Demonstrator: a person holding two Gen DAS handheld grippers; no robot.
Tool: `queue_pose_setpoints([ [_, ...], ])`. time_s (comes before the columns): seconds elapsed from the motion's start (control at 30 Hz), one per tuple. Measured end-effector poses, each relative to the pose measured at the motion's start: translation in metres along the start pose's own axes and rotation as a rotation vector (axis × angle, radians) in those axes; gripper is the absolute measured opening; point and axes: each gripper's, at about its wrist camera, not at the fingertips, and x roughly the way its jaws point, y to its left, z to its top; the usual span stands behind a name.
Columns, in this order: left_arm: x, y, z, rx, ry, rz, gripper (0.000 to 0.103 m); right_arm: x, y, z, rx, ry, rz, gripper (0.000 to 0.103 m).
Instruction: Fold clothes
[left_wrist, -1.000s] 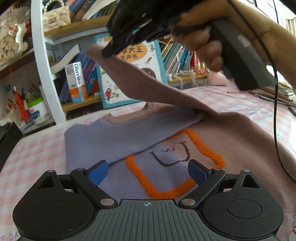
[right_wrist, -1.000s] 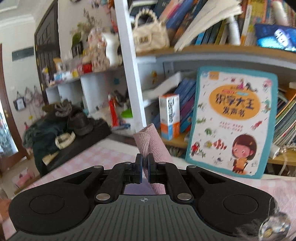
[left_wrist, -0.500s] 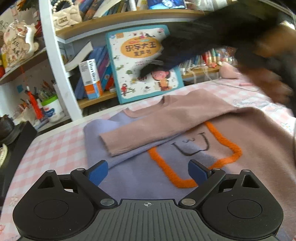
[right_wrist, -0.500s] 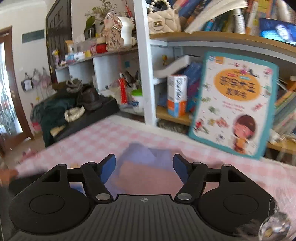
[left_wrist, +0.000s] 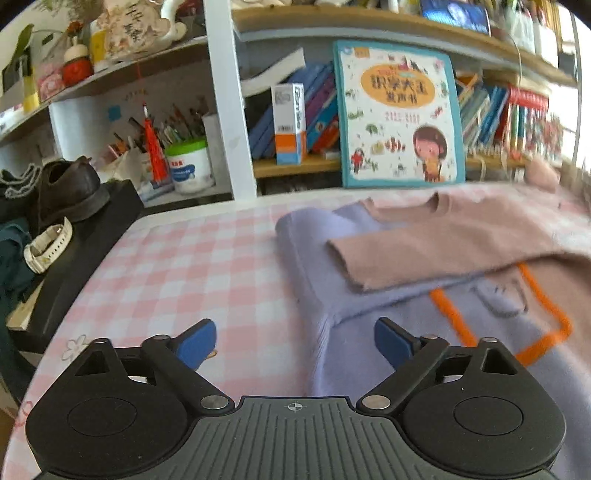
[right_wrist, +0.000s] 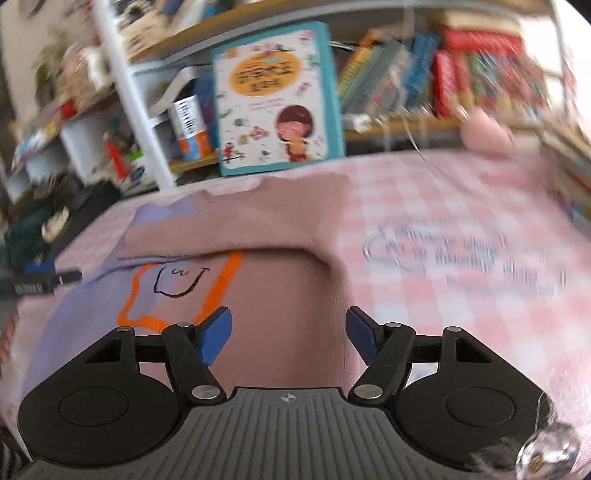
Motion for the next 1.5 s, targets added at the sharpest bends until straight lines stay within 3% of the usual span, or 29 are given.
queue_pose_setpoints([
  [0.17,0.011,0.011,-0.007,-0.064,0.069,-0.03,0.045,0.003,0.0,-0.01,0.026,-0.013,-0.031,0.059],
  [0.37,0.014,0.015,-0.017,-0.134,0.075,-0.082,0.035,0.017,-0.007,-0.007,0.051,0.022,-0.049,0.033],
  [0.43,0.015,0.014,-0.016,-0.144,0.071,-0.105,0.025,0.018,-0.01,-0.007,0.061,0.023,-0.049,0.026],
  [0.5,0.016,0.013,-0.015,-0.162,0.068,-0.132,0.014,0.019,-0.013,-0.007,0.071,0.022,-0.055,0.013],
  [0.63,0.016,0.006,-0.015,-0.155,0.064,-0.139,0.014,0.016,-0.021,-0.007,0.105,0.013,-0.051,0.012],
  [0.7,0.016,0.006,-0.014,-0.158,0.066,-0.138,0.014,0.014,-0.025,-0.007,0.117,0.008,-0.057,0.017],
  [0.73,0.016,0.006,-0.014,-0.161,0.067,-0.139,0.014,0.013,-0.026,-0.007,0.118,0.007,-0.05,0.023],
  [0.77,0.016,0.006,-0.014,-0.163,0.067,-0.139,0.014,0.013,-0.025,-0.007,0.115,0.008,-0.045,0.043],
  [0.8,0.017,0.006,-0.014,-0.162,0.067,-0.139,0.014,0.013,-0.024,-0.008,0.112,0.009,-0.04,0.057],
  [0.93,0.018,0.004,-0.013,-0.16,0.063,-0.141,0.014,0.018,-0.016,-0.01,0.061,0.012,-0.06,0.048],
  [1.0,0.018,0.004,-0.013,-0.156,0.062,-0.139,0.014,0.02,-0.011,-0.01,0.019,0.013,-0.091,0.024],
  [1.1,0.018,0.004,-0.012,-0.163,0.066,-0.14,0.013,0.023,-0.014,-0.01,0.02,0.015,-0.085,0.017],
  [1.23,0.018,0.0,-0.009,-0.17,0.067,-0.143,0.013,0.022,-0.02,-0.011,0.048,0.008,-0.066,0.012],
  [1.5,0.031,-0.041,0.01,-0.084,0.068,-0.266,0.011,0.001,-0.044,-0.004,0.049,-0.069,-0.209,0.011],
])
